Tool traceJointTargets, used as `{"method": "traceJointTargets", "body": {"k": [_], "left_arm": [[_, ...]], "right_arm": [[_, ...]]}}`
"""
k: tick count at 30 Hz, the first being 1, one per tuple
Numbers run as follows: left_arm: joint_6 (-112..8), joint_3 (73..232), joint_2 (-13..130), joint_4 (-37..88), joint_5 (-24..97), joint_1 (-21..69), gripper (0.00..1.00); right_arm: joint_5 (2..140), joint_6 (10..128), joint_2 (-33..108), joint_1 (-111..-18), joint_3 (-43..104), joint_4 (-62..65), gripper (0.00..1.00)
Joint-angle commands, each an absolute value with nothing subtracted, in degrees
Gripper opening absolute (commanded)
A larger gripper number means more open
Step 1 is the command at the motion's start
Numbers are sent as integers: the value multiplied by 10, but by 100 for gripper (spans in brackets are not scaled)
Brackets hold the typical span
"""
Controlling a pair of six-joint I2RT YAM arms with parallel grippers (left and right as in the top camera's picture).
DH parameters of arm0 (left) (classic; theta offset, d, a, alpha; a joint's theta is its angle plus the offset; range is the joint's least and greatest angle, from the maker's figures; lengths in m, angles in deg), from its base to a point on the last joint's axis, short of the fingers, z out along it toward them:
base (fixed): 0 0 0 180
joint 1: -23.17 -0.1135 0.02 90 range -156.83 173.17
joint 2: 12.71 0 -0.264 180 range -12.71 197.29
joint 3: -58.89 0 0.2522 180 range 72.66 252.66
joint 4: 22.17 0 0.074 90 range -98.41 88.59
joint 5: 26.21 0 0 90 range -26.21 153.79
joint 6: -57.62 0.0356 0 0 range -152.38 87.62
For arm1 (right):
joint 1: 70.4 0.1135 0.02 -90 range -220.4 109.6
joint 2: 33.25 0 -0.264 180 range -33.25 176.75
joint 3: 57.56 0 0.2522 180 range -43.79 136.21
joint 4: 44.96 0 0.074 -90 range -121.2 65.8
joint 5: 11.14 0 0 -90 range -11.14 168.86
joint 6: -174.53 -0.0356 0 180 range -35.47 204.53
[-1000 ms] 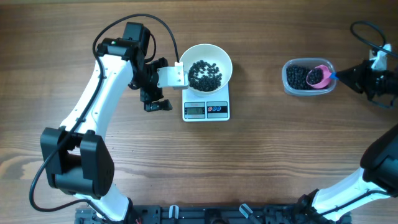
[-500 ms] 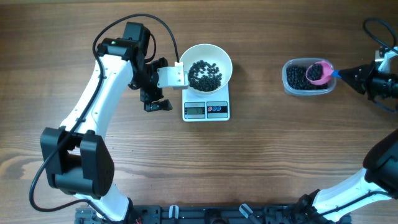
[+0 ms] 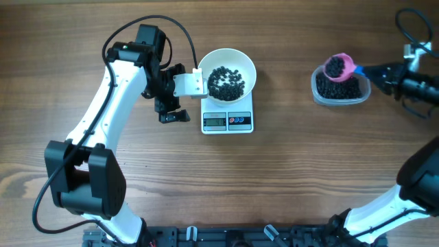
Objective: Scoop item into bowl and weigh 150g on scale
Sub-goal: 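Lift the filled scoop and carry it over the white bowl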
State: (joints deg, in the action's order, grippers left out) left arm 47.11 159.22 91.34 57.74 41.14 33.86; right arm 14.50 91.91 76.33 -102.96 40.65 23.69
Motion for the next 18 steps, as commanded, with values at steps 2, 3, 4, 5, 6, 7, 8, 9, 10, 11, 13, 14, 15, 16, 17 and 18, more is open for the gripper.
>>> {"method": "traceJointTargets", "body": {"k": [2, 3, 4, 5, 6, 7, 8, 9, 10, 11, 13, 14, 15, 16, 17, 18], "left_arm": [[482, 1587, 915, 578, 396, 335, 100], [482, 1587, 915, 578, 396, 335, 100], [482, 1587, 915, 578, 396, 335, 100], [482, 1587, 915, 578, 396, 335, 100], [482, 1587, 915, 578, 396, 335, 100], [482, 1587, 915, 578, 396, 335, 100], [482, 1587, 915, 578, 396, 335, 100], [482, 1587, 915, 578, 396, 335, 100], [482, 1587, 915, 578, 396, 335, 100], [482, 1587, 915, 578, 396, 335, 100], [482, 1587, 915, 578, 396, 335, 100], [482, 1587, 915, 578, 396, 335, 100], [482, 1587, 915, 578, 396, 335, 100], [482, 1587, 915, 578, 396, 335, 100], [482, 1587, 915, 578, 396, 335, 100], [482, 1587, 915, 578, 396, 335, 100]], "right_arm": [[100, 901, 772, -966, 401, 205, 4], [99, 887, 772, -949, 401, 192, 4], [99, 870, 772, -931, 401, 176, 4], [99, 853, 772, -912, 401, 158, 5], [99, 839, 772, -898, 401, 144, 4], [100, 825, 772, -883, 401, 129, 4], [99, 809, 772, -865, 401, 113, 4], [100, 795, 772, -848, 401, 97, 4], [100, 787, 772, -837, 401, 88, 4], [100, 766, 772, -814, 401, 66, 4], [100, 741, 772, -785, 401, 38, 4], [99, 736, 772, -771, 401, 26, 4], [100, 736, 772, -757, 401, 16, 4], [100, 736, 772, -744, 401, 7, 4], [102, 737, 772, -731, 401, -3, 4], [106, 740, 772, -719, 401, -13, 4]]}}
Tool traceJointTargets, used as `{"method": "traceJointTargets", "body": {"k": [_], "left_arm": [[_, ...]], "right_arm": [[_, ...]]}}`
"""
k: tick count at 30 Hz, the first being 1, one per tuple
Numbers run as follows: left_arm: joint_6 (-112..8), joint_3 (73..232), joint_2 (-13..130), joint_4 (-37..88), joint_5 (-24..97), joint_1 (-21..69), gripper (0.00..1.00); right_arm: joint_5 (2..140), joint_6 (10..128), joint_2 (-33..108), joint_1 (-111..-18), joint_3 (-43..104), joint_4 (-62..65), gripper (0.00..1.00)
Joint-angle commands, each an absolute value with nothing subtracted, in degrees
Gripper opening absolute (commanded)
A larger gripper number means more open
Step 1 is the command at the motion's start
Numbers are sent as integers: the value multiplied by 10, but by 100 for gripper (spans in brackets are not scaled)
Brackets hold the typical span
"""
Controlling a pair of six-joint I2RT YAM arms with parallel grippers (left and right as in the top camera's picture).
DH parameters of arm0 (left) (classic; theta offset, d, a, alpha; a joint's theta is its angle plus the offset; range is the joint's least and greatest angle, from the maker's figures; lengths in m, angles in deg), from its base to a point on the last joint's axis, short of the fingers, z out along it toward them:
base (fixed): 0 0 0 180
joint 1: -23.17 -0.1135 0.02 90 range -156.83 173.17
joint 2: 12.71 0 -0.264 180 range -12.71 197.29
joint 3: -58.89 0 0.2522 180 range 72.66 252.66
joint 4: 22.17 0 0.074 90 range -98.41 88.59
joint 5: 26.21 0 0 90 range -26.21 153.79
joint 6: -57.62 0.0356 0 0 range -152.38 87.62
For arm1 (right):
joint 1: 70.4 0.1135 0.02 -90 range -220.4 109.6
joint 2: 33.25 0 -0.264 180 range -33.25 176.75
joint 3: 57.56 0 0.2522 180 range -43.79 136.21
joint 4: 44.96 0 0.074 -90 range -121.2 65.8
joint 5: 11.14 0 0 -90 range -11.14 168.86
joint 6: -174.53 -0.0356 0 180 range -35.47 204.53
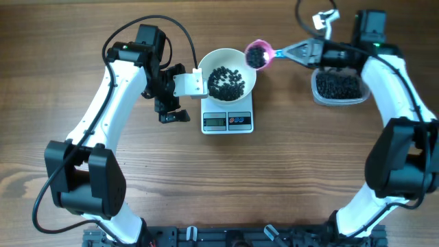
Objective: Scoop item into bowl and weigh 150g on scale
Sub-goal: 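Lift the filled scoop and carry it over the white bowl, then tilt the scoop with the right gripper to pour beans into the bowl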
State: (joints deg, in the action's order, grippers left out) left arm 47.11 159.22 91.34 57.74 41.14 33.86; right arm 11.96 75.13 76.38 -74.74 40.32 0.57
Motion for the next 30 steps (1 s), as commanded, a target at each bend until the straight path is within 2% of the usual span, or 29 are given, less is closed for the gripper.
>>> {"method": "traceJointTargets", "body": {"k": [1, 6, 13, 18, 22, 27, 30], "left_arm": [[482, 1587, 915, 578, 396, 335, 100], [482, 1587, 915, 578, 396, 335, 100], [482, 1587, 915, 578, 396, 335, 100], [482, 1587, 915, 578, 396, 335, 100], [482, 1587, 915, 578, 396, 335, 100], [482, 1587, 915, 578, 396, 335, 100], [482, 1587, 915, 578, 396, 335, 100]], "right_arm": [[115, 740, 772, -709, 401, -22, 4], [203, 744, 772, -670, 401, -38, 4], [234, 897, 772, -616, 401, -38, 4], [319, 932, 772, -605, 401, -37, 4], [285, 1012, 772, -603, 401, -33, 4], [315, 1026, 772, -602, 401, -39, 4], [279, 1071, 772, -601, 401, -28, 4]]}}
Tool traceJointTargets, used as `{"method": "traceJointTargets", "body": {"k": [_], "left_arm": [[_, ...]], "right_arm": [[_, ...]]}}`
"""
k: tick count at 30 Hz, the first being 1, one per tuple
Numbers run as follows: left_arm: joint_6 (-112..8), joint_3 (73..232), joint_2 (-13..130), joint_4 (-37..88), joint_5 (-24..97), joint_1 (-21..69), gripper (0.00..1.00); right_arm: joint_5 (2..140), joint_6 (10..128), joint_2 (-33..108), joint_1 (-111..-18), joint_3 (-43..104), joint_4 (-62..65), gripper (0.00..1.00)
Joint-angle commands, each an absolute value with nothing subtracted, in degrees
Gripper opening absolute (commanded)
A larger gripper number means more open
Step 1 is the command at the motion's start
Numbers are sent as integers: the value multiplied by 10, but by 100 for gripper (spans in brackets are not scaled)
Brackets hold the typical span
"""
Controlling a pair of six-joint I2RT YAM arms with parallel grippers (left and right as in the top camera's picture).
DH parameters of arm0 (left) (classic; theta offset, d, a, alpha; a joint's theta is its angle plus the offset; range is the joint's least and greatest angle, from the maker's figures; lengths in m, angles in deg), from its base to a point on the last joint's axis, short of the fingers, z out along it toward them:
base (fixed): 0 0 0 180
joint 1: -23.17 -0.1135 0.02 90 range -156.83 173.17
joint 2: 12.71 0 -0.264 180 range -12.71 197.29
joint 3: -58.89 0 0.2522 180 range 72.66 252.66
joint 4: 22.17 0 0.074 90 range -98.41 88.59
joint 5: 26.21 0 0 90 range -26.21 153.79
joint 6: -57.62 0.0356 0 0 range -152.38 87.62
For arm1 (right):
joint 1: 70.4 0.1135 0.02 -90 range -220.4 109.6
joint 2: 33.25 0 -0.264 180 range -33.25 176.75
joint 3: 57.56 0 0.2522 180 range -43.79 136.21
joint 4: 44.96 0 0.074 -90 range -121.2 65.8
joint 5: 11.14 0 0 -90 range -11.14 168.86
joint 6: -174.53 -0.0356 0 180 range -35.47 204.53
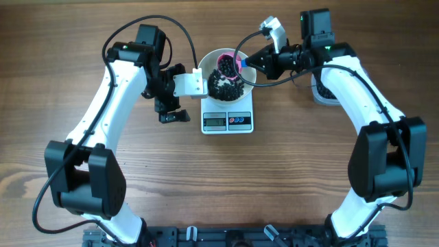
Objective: Scoop item into bowl and weigh 150g on scale
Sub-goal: 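Tilt the scoop with the right gripper to pour beans into the bowl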
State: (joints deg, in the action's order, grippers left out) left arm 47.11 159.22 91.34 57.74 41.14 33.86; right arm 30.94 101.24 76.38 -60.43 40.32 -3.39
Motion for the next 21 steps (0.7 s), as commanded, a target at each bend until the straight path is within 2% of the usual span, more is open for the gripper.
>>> {"method": "traceJointTargets", "body": {"k": [1, 6, 10, 16, 21], "left_arm": [[482, 1587, 915, 578, 396, 335, 100], [482, 1587, 915, 578, 396, 335, 100], [482, 1587, 915, 578, 396, 335, 100], [482, 1587, 915, 578, 396, 335, 100], [482, 1587, 915, 578, 396, 335, 100]], "right_arm": [[268, 1085, 772, -599, 401, -25, 4], [288, 1087, 772, -599, 401, -25, 4], [246, 1160, 772, -599, 401, -11, 4], [297, 1158, 772, -599, 401, -11, 4], [285, 1158, 772, -598, 401, -9, 4]]}}
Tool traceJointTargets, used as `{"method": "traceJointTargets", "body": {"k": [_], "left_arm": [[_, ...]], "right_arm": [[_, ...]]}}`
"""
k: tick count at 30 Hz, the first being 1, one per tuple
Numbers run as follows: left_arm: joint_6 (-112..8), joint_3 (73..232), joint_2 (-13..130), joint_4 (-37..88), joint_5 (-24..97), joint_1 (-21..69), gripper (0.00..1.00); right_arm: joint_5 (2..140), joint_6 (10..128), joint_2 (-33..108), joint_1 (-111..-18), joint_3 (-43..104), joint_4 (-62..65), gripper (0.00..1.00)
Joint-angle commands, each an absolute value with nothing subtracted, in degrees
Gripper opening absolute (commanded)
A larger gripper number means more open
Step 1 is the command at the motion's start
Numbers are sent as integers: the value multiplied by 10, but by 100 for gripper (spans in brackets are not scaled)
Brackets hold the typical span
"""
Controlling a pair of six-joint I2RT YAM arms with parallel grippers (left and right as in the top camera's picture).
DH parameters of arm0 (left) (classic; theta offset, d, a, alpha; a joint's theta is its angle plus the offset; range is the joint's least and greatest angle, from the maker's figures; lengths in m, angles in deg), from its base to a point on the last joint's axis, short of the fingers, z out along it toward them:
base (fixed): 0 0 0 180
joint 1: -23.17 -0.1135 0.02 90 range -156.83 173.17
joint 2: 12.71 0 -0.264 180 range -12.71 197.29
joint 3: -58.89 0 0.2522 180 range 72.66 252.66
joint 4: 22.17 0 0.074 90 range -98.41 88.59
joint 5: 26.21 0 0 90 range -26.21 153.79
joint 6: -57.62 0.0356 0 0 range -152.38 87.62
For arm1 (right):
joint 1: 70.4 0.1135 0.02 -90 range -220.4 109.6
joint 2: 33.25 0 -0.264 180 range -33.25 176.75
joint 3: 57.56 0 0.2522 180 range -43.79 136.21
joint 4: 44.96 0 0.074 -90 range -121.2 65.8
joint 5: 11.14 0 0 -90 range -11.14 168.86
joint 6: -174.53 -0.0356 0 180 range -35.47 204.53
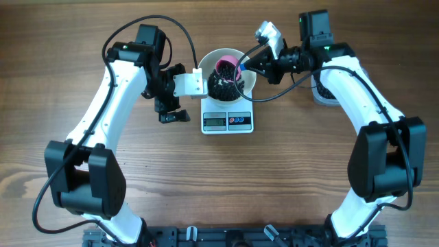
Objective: Scoop item into bowl and weigh 150g on scale
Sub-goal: 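Tilt the scoop with the right gripper to pour beans into the bowl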
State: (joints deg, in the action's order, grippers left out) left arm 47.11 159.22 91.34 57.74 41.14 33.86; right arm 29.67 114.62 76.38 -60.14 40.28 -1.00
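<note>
A white bowl [240,84] of dark beans stands on the small white scale [228,121] at the table's middle back. My right gripper [248,64] is shut on the handle of the pink scoop [224,66], which is tipped over the bowl's far side, above the beans. My left gripper [195,83] is at the bowl's left rim, its white fingers [186,84] closed on the edge. The clear tub [319,93] of beans shows only a sliver behind my right arm.
The left arm's black wrist and cable lie just left of the scale. The right arm reaches across from the back right, covering most of the tub. Bare wooden table lies in front of the scale.
The right wrist has turned and the scoop is tipped further over the bowl, showing more pink and fewer beans. The left arm, bowl and scale have not moved.
The right gripper first held a full scoop over the tub at the far right. Then the scoop was beside the bowl's right rim, then over the bowl. Now it is tipped above the beans. The left gripper stayed on the bowl's rim throughout.
</note>
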Motion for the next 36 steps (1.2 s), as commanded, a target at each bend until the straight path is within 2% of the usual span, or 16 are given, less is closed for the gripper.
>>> {"method": "traceJointTargets", "body": {"k": [1, 5, 10, 13, 24, 32, 36], "left_arm": [[482, 1587, 915, 578, 396, 335, 100], [482, 1587, 915, 578, 396, 335, 100], [482, 1587, 915, 578, 396, 335, 100], [482, 1587, 915, 578, 396, 335, 100], [482, 1587, 915, 578, 396, 335, 100], [482, 1587, 914, 578, 396, 335, 100], [482, 1587, 915, 578, 396, 335, 100]], "right_arm": [[277, 1158, 772, -597, 401, -8, 4], [346, 1158, 772, -596, 401, -19, 5], [282, 1131, 772, -592, 401, -11, 4], [318, 1128, 772, -592, 401, -24, 4], [315, 1130, 748, -590, 406, -37, 4], [442, 1134, 726, -559, 406, -32, 4], [524, 1178, 726, -521, 406, -31, 4]]}}
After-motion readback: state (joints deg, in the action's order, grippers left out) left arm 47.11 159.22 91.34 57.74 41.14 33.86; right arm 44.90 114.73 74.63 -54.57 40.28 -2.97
